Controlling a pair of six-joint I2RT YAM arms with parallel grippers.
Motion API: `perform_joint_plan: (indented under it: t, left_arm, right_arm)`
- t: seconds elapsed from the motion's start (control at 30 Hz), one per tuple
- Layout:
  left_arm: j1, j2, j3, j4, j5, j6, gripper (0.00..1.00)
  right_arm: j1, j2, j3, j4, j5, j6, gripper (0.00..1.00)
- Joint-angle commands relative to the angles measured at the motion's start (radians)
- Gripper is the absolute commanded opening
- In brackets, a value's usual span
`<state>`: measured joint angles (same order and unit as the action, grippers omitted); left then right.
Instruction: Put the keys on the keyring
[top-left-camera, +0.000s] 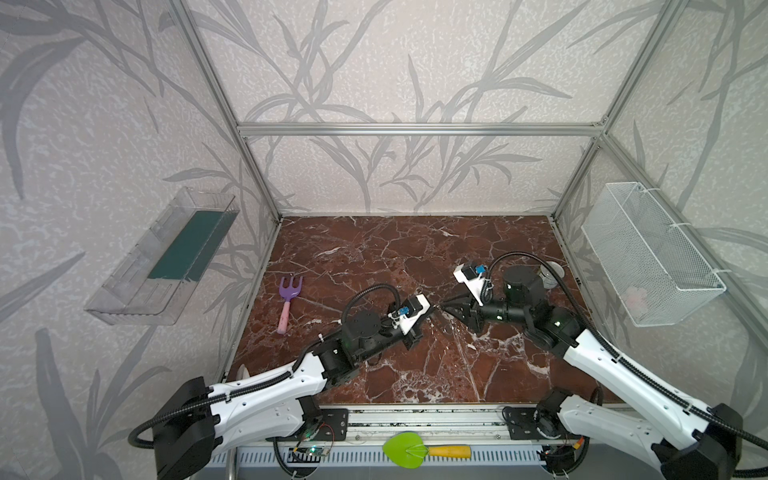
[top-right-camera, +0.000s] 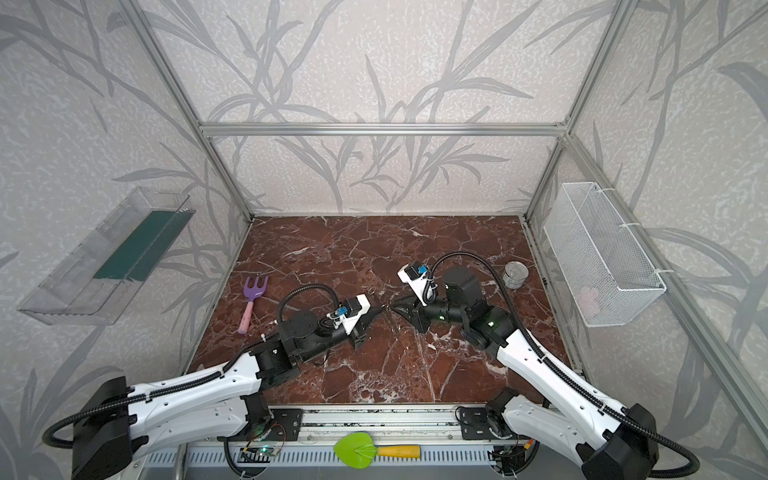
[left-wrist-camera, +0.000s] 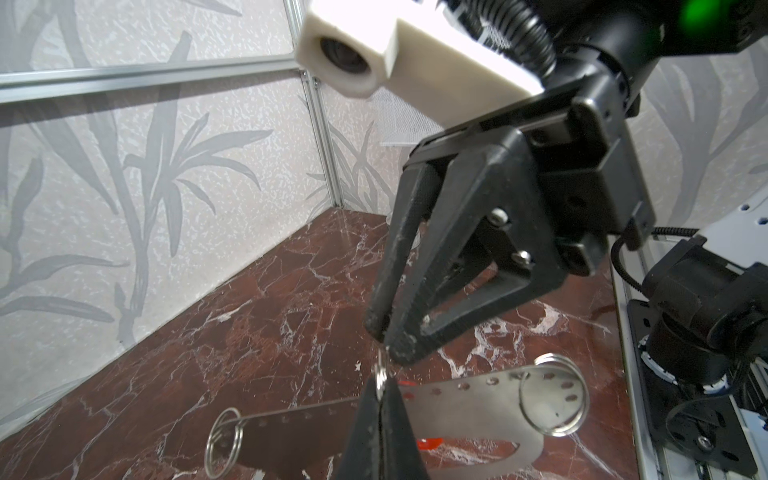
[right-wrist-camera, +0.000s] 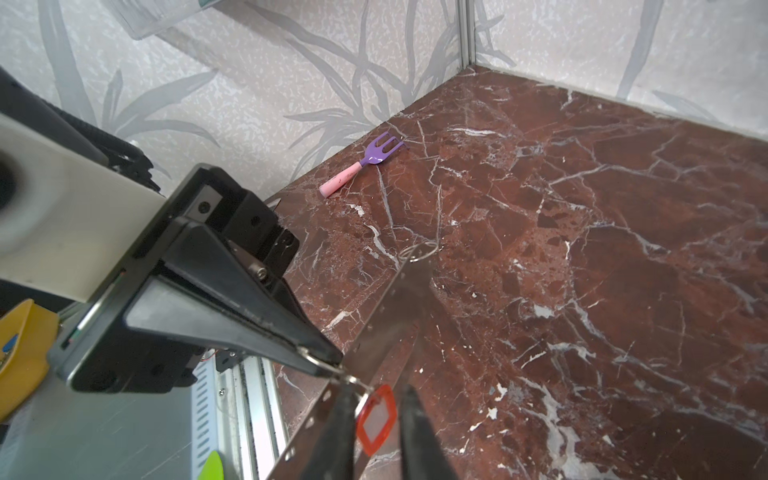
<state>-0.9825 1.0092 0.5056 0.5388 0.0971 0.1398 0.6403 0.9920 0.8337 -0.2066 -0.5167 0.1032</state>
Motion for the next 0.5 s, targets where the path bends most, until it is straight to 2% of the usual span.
perform_joint_plan:
  t: [0.0,0.1,0.2,0.27,0.33,0.4,0.47]
  left_arm:
    - [-0.004,-0.015,-0.016,0.128,-0.044,0.003,0.0]
    - [0.002,-0.004,-0.016,0.166,-0.019,0.013,0.0]
    - [0.041,-0.003,-0.043,0.257,0.079,0.015,0.0]
    - [0.122,-0.009,-0.04,0.259,0.225,-0.029,0.0]
    - [0.224,0.003,-0.032,0.296,0.389,-0.134,0.0]
    - [0.28,0.015,-0.021,0.32,0.481,-0.186,0.0]
    - [0.297,0.014,0.005,0.272,0.542,-0.185,0.0]
  right_arm:
    - [-0.008,-0.034,0.018,0.022,0.041,-0.005,0.34]
    - [-0.017,-0.045,0.021,0.039,0.055,-0.003,0.4]
    - [-0.022,-0.049,0.025,0.057,0.042,-0.01,0.43]
    - [-0.023,-0.054,0.024,0.074,0.025,-0.017,0.44]
    - [-0.023,-0.067,0.012,0.095,0.015,-0.025,0.48]
    - [-0.027,-0.081,0.004,0.106,0.014,-0.028,0.5]
    - [-0.028,-0.096,-0.007,0.119,-0.004,-0.033,0.5]
